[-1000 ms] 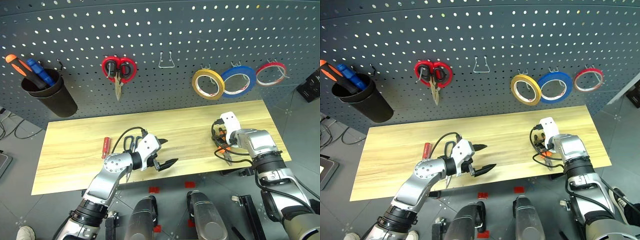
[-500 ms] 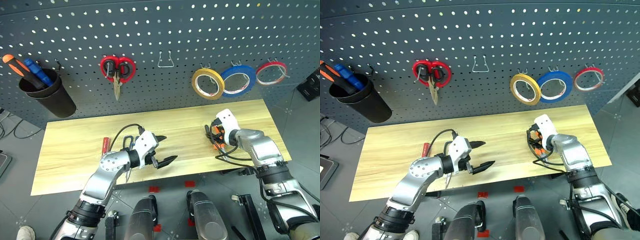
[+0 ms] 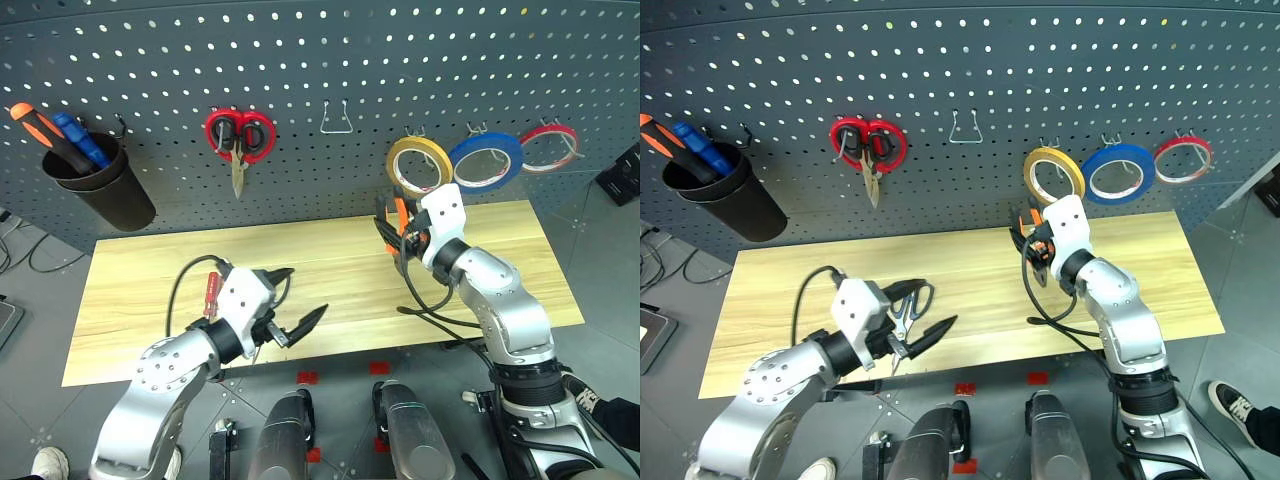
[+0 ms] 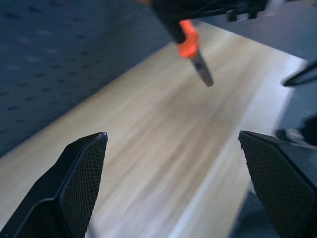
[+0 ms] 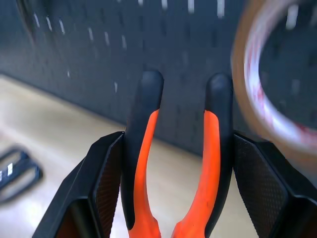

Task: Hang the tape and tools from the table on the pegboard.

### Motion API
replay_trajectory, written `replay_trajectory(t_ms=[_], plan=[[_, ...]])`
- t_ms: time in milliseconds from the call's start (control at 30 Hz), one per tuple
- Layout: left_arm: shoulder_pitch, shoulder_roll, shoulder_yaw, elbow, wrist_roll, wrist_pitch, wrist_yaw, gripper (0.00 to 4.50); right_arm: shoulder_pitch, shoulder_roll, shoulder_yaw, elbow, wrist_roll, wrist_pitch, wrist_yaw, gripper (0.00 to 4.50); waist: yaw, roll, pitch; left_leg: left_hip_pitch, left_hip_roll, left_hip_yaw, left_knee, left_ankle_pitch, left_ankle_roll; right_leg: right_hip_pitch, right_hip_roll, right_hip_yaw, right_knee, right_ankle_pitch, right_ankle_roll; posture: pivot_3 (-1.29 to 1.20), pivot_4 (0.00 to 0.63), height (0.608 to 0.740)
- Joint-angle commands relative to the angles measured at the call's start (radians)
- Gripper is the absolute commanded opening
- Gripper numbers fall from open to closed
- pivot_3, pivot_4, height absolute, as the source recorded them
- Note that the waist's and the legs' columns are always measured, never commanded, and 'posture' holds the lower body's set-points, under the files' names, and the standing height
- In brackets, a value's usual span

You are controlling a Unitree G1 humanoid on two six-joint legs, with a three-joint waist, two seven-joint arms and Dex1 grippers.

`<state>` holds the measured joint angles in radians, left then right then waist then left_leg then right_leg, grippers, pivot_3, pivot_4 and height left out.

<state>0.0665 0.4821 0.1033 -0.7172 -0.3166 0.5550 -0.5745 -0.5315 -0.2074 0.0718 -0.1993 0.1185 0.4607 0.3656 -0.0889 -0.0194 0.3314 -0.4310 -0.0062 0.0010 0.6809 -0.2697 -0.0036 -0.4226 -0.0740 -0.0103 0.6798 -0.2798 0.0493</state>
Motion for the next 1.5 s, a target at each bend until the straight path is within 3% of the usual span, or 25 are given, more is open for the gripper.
replay_trajectory(t_ms=[33, 300, 500, 700, 1000, 1500], plan=[[-0.007, -0.007, 0.063, -0.095, -0.018, 0.037, 0.078, 4.5, -0.099, 0.042, -0.012, 0.04, -0.027, -0.189, -0.049, 3.0, 0.006, -0.001, -0.012, 0.0, 0.0, 0.0, 0.0, 0.0, 0.0, 0.0, 0.001, 0.0, 0.0, 0.0, 0.0, -0.06, 0.219, 0.74], [-0.028, -0.031, 0.091, -0.118, 0.012, 0.048, 0.197, 4.5, -0.246, 0.105, -0.029, 0.193, -0.057, -0.431, -0.118, 3.0, 0.033, -0.009, -0.041, 0.0, 0.0, 0.0, 0.0, 0.001, -0.002, 0.0, 0.002, 0.0, -0.001, 0.0, 0.0, -0.02, 0.187, 0.74], [-0.162, -0.058, 0.035, -0.03, 0.116, -0.038, 0.295, 4.5, -0.374, 0.137, -0.049, 0.349, -0.08, -0.584, -0.187, 3.0, 0.052, -0.01, -0.059, 0.0, 0.0, 0.0, -0.001, 0.002, -0.004, -0.001, 0.003, -0.001, 0.0, 0.0, -0.001, 0.0, 0.171, 0.74], [-0.27, -0.104, -0.003, 0.043, 0.131, -0.103, 0.314, 4.5, -0.456, 0.142, -0.06, 0.457, -0.088, -0.679, -0.214, 3.0, 0.06, -0.012, -0.073, 0.0, -0.001, 0.001, 0.0, 0.003, -0.004, 0.0, 0.004, -0.001, 0.0, 0.0, -0.001, -0.01, 0.158, 0.74], [-0.32, -0.123, -0.027, 0.118, 0.134, -0.148, 0.302, 4.5, -0.491, 0.157, -0.061, 0.528, -0.1, -0.741, -0.238, 3.0, 0.057, -0.012, -0.081, 0.0, 0.0, 0.001, -0.001, 0.003, -0.004, -0.001, 0.004, -0.001, 0.001, 0.001, -0.001, -0.02, 0.151, 0.74], [-0.352, -0.168, -0.078, 0.244, 0.157, -0.236, 0.294, 4.5, -0.429, 0.188, -0.026, 0.724, -0.161, -0.807, -0.256, 3.0, 0.056, -0.011, -0.094, 0.0, 0.0, 0.001, 0.0, 0.003, -0.004, -0.001, 0.004, -0.001, 0.001, 0.001, -0.001, -0.03, 0.173, 0.74]])
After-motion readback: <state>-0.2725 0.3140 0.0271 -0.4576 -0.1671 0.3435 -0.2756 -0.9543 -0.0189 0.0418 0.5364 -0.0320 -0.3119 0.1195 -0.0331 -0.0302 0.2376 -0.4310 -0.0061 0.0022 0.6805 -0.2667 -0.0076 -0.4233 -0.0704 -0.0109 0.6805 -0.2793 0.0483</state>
